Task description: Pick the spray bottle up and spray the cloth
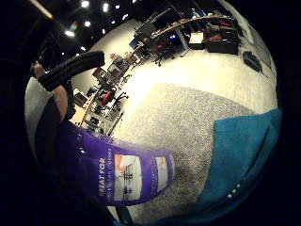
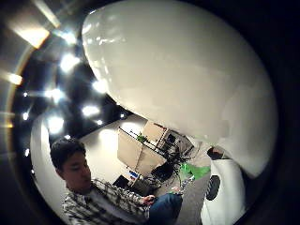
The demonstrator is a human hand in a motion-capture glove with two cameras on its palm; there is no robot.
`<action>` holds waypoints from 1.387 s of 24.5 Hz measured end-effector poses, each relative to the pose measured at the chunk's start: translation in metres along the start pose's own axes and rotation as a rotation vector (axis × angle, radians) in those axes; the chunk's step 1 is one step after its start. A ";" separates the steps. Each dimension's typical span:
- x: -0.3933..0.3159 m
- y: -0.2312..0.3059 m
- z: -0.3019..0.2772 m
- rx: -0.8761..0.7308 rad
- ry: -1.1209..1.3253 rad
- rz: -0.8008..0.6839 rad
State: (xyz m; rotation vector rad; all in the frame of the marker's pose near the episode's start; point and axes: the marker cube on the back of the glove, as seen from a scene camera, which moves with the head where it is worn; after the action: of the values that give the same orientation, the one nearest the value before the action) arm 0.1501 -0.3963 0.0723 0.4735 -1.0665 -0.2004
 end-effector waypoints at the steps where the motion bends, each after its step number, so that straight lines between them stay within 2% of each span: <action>1: 0.000 0.000 0.000 0.000 -0.001 0.002; 12: 0.001 0.003 0.000 -0.033 0.021 0.020; 25: -0.003 0.020 -0.004 -0.186 0.096 0.065; 34: -0.017 0.026 -0.025 -0.175 0.110 0.087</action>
State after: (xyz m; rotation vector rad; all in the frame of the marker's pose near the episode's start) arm 0.1618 -0.3596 0.0611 0.2770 -0.9504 -0.1866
